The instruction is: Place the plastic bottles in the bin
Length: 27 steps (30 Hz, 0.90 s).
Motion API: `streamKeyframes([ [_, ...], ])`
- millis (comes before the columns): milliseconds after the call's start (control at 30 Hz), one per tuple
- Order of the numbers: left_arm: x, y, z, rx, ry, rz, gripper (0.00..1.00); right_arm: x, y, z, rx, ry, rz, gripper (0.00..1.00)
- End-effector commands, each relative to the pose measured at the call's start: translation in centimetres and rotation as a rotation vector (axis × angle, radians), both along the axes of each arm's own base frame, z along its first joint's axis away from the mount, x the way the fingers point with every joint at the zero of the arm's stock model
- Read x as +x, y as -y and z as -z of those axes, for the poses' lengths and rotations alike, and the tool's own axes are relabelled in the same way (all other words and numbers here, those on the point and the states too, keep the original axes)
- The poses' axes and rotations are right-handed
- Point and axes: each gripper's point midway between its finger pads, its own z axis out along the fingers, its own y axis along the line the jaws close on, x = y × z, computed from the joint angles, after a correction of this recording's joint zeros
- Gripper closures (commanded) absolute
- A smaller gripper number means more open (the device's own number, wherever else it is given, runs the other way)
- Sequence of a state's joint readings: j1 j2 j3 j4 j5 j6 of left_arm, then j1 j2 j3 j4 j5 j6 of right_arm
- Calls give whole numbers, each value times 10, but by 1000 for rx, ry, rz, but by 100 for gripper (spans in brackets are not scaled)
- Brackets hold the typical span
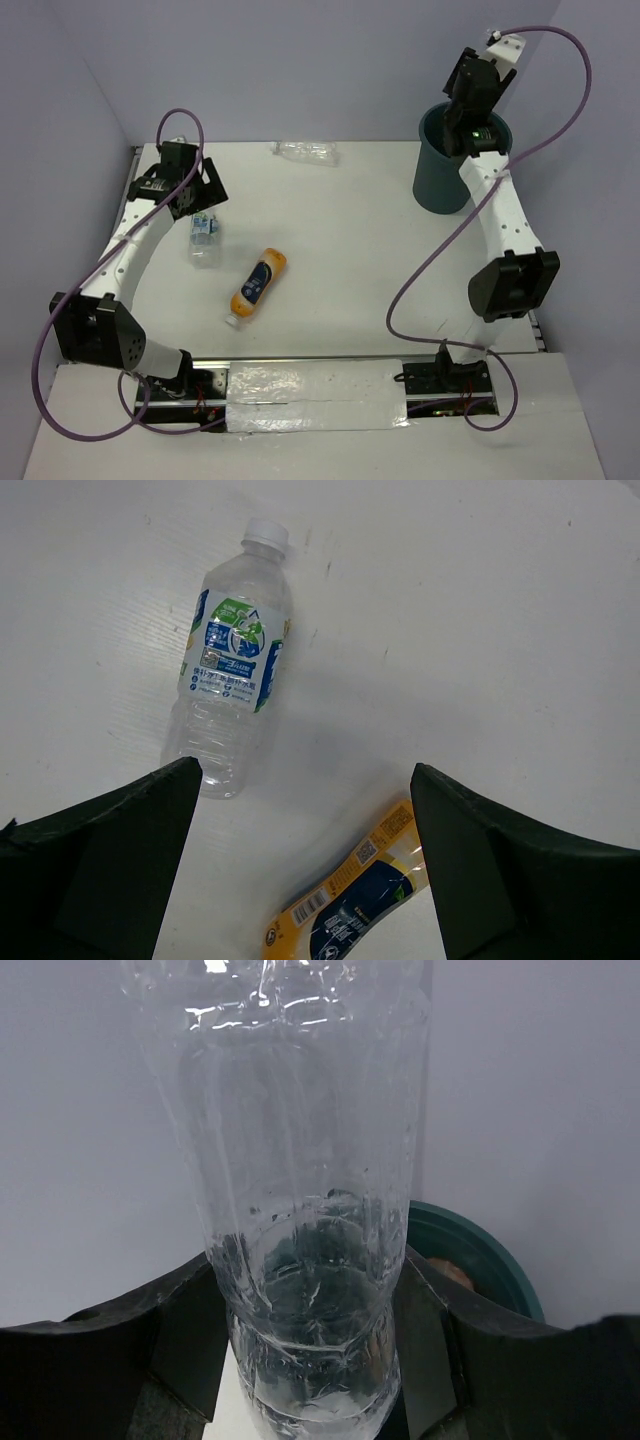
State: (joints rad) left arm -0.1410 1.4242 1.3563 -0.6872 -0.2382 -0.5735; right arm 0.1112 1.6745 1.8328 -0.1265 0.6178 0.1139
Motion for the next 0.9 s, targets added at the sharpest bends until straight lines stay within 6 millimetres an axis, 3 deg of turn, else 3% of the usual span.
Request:
streamKeyframes([
  [0, 12, 3, -12, 1, 33, 26, 1, 15, 22, -5, 19, 79, 114, 40],
  [333, 17, 1, -10, 25, 18, 25, 1, 53, 44, 44, 9, 24, 180, 36],
  [433, 17, 0, -11, 30, 19, 25, 1, 58, 42, 57, 20, -8, 177, 19],
  [467, 17, 0, -11, 32, 19, 25, 1, 60, 40, 58, 36, -4, 169, 7],
  [533, 15, -1, -12, 34, 19, 28, 1, 59, 38, 60, 40, -36, 158, 1],
  [633, 13, -2, -16, 40, 26, 29, 1, 52, 33, 46, 44, -25, 130, 0],
  [700, 12, -4, -20, 48, 36, 22, 1, 41, 27, 25, 44, 6, 102, 0],
  [800, 10, -7, -27, 50, 54, 9, 1, 27, -7, -5, 32, 46, 2, 0],
  [867, 11, -7, -31, 44, 62, 6, 1, 22, -49, -15, 11, 42, -109, 0],
])
